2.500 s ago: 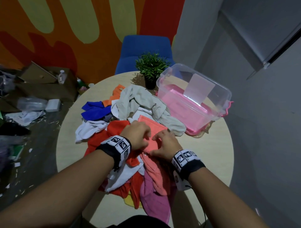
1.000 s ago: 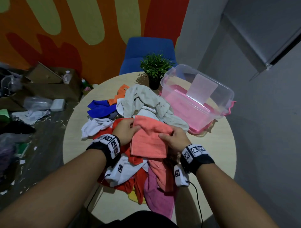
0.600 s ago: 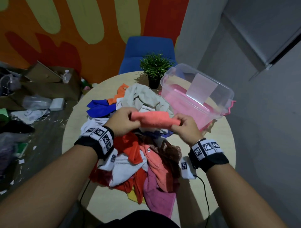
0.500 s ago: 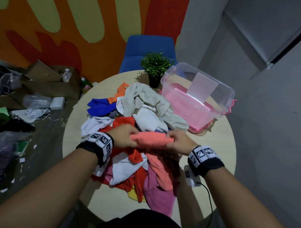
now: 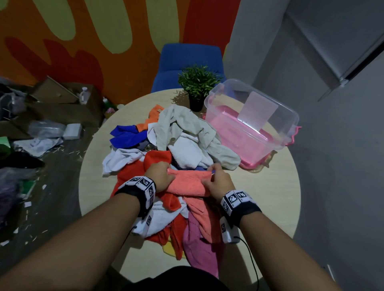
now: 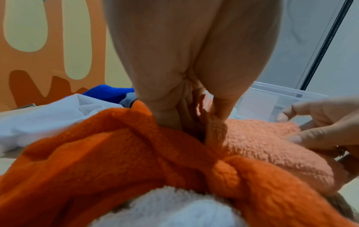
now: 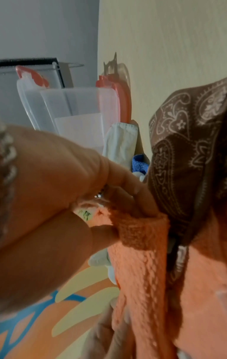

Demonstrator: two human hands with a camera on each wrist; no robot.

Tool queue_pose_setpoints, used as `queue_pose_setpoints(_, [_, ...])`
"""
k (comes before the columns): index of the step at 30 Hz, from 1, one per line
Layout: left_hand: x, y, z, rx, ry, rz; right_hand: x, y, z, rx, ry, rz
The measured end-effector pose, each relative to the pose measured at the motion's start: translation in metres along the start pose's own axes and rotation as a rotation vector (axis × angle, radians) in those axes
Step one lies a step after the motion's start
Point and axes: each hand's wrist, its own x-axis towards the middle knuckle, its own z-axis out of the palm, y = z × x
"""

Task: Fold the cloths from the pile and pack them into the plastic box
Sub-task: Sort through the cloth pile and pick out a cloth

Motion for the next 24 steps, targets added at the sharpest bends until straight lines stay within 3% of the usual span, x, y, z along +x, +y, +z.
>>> queue_pose_setpoints(4, [0.0,0.004,0.004,0.023,0.028,0.024,-0.005,0.0,0.007,-0.202,0.028,-0.184])
queue_pose_setpoints(7, [-0.008,0.012,0.008,0.297,0.115,0.266,-0.012,-0.002,0.01,-0.459,-0.052,-0.327])
queue_pose_setpoints(9, [-0.016,0.016,0.014,0.435,0.016,0.409,-0.015,-0.003,0.012,-0.604,-0.11,-0.339])
queue_pose_setpoints(11, [-0.02,0.015,0.019,0.527,-0.09,0.429,-0.015,-0.002,0.015,-0.678,-0.089,-0.345])
queue_pose_setpoints(13, [-0.019,0.011,0.017,0.545,-0.071,0.413,-0.012,-0.001,0.011,-0.623,-0.036,-0.354])
queue_pose_setpoints(15, [-0.015,0.01,0.007,0.429,0.022,0.381,-0.008,-0.001,0.0,-0.415,0.031,-0.353])
queue_pose_setpoints(20, [-0.011,0.024,-0.026,-0.208,0.165,0.318,-0.005,-0.015,-0.043,0.293,0.138,-0.163])
queue_pose_setpoints(22, [-0.008,0.034,-0.031,-0.456,0.124,0.27,-0.002,-0.016,-0.055,0.406,0.181,-0.129])
queue_pose_setpoints(24, [-0.007,0.043,-0.031,-0.743,-0.011,0.213,-0.001,-0.017,-0.061,0.458,0.218,-0.099])
